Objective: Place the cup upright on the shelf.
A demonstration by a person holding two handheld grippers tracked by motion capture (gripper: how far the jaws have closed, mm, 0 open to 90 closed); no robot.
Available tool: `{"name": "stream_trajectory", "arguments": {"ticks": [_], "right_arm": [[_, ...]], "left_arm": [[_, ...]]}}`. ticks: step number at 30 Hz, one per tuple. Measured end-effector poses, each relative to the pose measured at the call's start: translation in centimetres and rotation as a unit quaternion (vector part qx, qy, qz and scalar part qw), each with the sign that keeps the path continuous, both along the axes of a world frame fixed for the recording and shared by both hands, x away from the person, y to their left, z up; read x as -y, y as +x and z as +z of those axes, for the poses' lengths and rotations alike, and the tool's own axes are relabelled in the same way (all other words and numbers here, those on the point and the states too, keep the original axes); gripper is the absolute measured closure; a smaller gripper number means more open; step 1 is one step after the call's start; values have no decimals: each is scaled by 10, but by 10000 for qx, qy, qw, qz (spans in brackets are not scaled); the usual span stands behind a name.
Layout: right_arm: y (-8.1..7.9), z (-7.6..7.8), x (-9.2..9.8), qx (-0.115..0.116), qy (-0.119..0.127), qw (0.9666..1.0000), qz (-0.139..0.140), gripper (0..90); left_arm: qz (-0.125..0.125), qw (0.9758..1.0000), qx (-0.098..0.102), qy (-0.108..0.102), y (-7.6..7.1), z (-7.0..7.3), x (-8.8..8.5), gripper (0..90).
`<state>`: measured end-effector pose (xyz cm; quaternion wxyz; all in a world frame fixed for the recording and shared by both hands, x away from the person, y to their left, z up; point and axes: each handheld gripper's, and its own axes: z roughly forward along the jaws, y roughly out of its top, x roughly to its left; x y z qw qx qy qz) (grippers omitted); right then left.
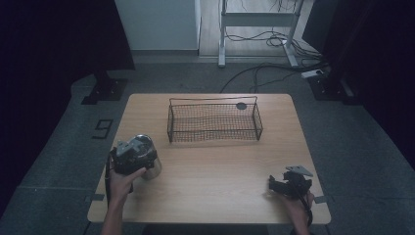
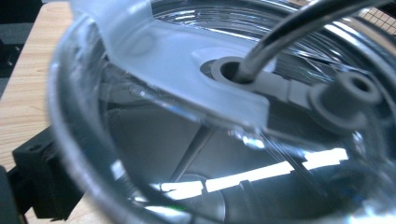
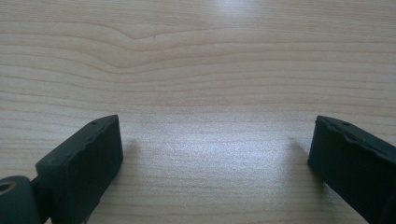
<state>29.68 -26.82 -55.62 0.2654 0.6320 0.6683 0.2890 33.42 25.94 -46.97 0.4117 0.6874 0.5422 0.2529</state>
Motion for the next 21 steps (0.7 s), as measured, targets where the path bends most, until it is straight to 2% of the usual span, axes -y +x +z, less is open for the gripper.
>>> {"name": "stream_trajectory", "arguments": {"ticks": [4,11,21], "right_arm": [[0,0,0,1,-1,10000,0,27],[0,0,0,1,-1,10000,0,27],[0,0,0,2,-2,10000,0,27]], "left_arm": [[28,10000,-5,79,4,-3,3,0],[-3,9998,113,161,3,-4,3,25],[49,9997,143,168,2,-4,3,32]]}}
